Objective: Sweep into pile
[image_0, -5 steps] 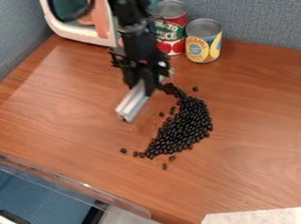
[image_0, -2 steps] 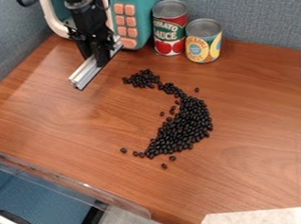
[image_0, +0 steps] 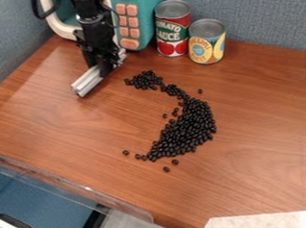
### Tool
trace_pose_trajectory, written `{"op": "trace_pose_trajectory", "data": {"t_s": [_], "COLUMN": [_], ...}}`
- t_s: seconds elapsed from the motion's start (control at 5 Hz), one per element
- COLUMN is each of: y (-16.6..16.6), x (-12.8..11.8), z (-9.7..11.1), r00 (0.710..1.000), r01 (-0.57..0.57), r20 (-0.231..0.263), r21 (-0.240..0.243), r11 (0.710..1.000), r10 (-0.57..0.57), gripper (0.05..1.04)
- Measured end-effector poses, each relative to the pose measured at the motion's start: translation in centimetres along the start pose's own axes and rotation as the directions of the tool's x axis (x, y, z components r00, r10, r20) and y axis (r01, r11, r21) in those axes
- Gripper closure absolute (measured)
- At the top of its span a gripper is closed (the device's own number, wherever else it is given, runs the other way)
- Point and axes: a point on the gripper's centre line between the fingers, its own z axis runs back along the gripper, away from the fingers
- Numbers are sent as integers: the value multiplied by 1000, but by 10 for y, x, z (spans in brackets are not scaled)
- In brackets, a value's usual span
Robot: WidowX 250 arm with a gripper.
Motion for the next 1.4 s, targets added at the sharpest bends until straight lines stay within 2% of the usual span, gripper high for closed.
{"op": "trace_pose_trajectory", "data": {"t_s": [0.2,0.4,0.6,0.8,1.2,1.4], "y": [-19,-45,-74,-105,-144,-151], "x": [14,23,27,25,12,7], "z": [-1,-4,-2,4,18,20], "r00": [998,993,986,972,937,916], "r01": [61,118,164,230,341,389], "r20": [19,22,33,48,85,93], "r21": [12,-1,-36,-36,8,25], "r11": [998,993,986,972,940,921], "r10": [-61,-118,-163,-228,-340,-389], "gripper": [716,716,716,716,716,716]}}
